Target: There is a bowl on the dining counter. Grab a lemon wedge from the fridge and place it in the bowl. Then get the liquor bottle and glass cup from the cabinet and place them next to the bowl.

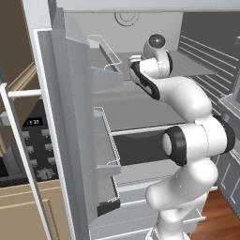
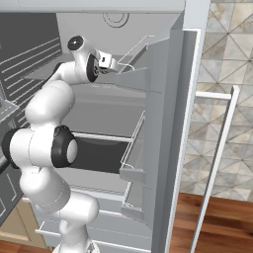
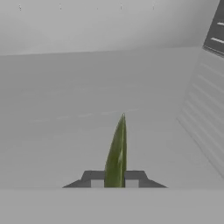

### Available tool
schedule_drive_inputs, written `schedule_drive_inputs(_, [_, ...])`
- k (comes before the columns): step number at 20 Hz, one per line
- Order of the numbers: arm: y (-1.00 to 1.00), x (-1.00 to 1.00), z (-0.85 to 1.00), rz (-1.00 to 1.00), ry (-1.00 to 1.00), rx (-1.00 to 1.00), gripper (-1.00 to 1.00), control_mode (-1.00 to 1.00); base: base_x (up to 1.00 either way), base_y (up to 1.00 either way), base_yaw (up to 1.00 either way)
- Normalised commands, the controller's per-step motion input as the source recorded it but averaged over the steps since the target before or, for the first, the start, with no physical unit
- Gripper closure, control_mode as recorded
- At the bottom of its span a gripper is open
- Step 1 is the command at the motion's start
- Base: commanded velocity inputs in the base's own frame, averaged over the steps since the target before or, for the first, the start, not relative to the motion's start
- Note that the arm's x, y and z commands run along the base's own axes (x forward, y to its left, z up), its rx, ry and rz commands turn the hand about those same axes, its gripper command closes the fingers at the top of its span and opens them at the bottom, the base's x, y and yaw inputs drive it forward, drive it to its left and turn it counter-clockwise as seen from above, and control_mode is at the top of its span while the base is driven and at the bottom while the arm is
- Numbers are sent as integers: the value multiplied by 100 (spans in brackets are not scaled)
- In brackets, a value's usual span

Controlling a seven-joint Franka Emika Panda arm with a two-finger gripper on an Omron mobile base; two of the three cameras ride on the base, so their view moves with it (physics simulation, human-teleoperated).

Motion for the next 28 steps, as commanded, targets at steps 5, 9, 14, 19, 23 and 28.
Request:
schedule_drive_inputs(5, [0, -9, 0, 1, 1, 0, 100, -100, 0, 0, 0])
schedule_drive_inputs(9, [0, -59, 1, 7, -5, 0, 100, -100, 0, 0, 0])
schedule_drive_inputs(14, [0, -86, 0, 3, -15, -1, 100, -100, 0, 0, 0])
schedule_drive_inputs(19, [-2, -100, 13, 7, -22, 0, 100, -100, 0, 0, 0])
schedule_drive_inputs(23, [0, -100, 17, 8, -3, -1, 100, -100, 0, 0, 0])
schedule_drive_inputs(28, [0, -100, 39, 5, 0, -3, 100, -100, 0, 0, 0])
